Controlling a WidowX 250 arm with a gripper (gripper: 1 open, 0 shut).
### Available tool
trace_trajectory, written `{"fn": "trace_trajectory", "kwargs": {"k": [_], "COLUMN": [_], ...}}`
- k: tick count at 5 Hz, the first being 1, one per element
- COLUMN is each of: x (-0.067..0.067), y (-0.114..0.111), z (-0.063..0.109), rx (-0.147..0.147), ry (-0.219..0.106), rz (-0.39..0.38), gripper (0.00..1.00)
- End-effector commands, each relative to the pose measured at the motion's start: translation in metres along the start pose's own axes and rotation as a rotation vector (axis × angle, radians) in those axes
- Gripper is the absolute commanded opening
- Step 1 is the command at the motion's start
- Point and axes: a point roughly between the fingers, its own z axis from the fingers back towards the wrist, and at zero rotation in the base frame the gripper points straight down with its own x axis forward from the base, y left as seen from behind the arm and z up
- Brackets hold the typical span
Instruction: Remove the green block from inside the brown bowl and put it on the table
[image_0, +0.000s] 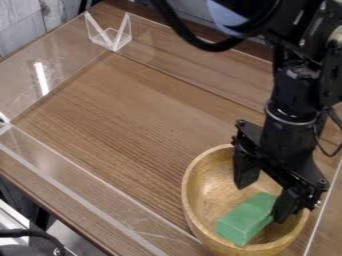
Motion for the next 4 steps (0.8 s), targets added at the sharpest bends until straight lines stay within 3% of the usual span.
{"fn": "trace_trajectory", "kwargs": {"k": [1,2,4], "x": [0.005,0.005,0.007], "y": [0.001,0.002,0.002], "z": [0.008,0.008,-0.012], "rx": [-0.006,-0.009,-0.008], "ry": [-0.033,-0.034,-0.041], "rz": [0.0,-0.004,-0.04], "gripper": [1.0,1.0,1.0]}}
